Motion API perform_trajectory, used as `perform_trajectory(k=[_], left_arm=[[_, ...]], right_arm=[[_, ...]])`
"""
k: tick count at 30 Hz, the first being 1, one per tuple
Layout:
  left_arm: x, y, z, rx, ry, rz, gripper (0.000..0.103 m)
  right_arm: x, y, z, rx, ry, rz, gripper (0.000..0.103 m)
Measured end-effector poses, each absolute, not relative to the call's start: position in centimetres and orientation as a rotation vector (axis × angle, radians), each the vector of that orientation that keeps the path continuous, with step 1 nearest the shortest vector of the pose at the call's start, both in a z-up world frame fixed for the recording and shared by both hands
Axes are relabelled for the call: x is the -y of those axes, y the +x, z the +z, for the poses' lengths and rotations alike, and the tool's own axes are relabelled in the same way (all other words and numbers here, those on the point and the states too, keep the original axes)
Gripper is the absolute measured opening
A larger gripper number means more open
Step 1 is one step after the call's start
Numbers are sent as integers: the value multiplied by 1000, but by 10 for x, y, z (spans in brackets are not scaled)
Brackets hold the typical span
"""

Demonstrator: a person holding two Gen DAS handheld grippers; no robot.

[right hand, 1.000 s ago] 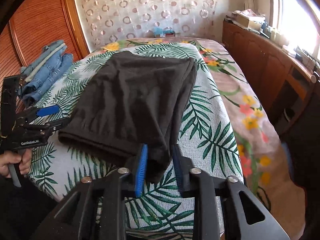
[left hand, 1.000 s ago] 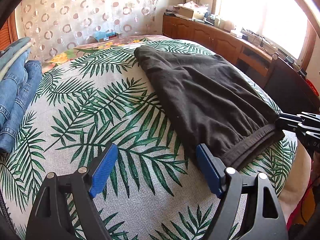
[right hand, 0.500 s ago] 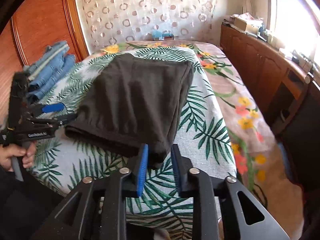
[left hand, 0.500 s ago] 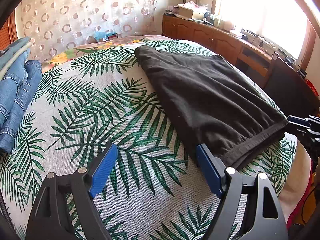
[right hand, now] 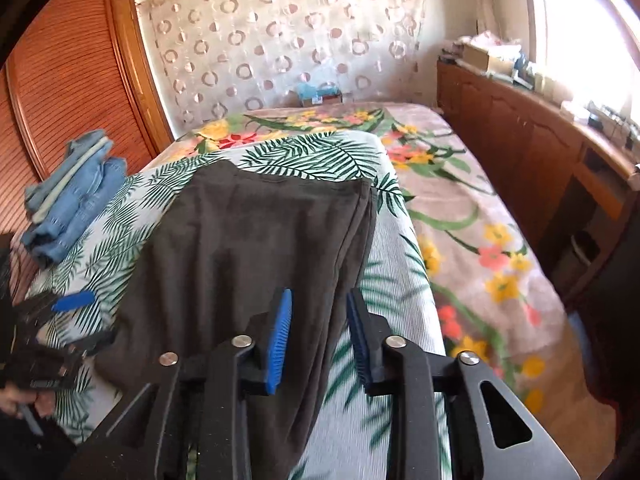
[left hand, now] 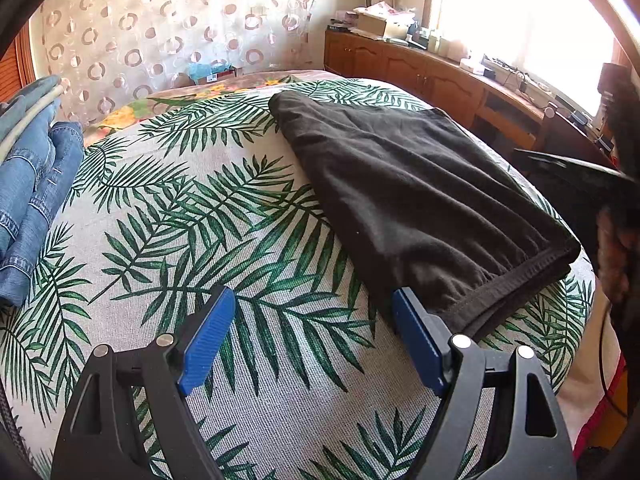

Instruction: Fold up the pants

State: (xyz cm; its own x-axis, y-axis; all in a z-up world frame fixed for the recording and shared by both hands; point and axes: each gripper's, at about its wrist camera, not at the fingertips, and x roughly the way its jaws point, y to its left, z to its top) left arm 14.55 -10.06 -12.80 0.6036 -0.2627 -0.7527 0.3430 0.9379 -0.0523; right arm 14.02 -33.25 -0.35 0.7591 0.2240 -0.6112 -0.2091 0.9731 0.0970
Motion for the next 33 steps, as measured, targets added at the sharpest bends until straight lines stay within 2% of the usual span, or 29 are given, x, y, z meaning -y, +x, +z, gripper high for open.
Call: perform_trajectory(k=[7, 9, 10, 16, 20, 22, 23, 24, 33], left_arm=[[100, 146, -128, -854, 101, -351, 81], [100, 145, -128, -854, 100, -352, 81], [100, 145, -128, -854, 101, -352, 81], [100, 146, -128, -854, 101, -351, 81], [100, 146, -128, -854, 102, -351, 81], [100, 146, -128, -854, 102, -351, 81], [100, 146, -128, -854, 103, -350, 81], [100, 146, -128, -854, 104, -350, 81], [100, 145, -128, -853, 98, -352, 81]], right_arm=[[333, 189, -13, -747, 43, 260, 19], [329, 195, -15, -768, 13, 260, 7], [329, 197, -16, -772, -1, 254, 4], [331, 198, -8, -748, -41, 153, 4], [330, 188, -6, -727, -40, 152, 10], [330, 175, -7, -725, -21, 183, 18], [330, 168, -8, -725, -19, 192, 27], [332, 159, -9, -726, -21, 199, 31], [328, 93, -20, -728, -21, 256, 37]])
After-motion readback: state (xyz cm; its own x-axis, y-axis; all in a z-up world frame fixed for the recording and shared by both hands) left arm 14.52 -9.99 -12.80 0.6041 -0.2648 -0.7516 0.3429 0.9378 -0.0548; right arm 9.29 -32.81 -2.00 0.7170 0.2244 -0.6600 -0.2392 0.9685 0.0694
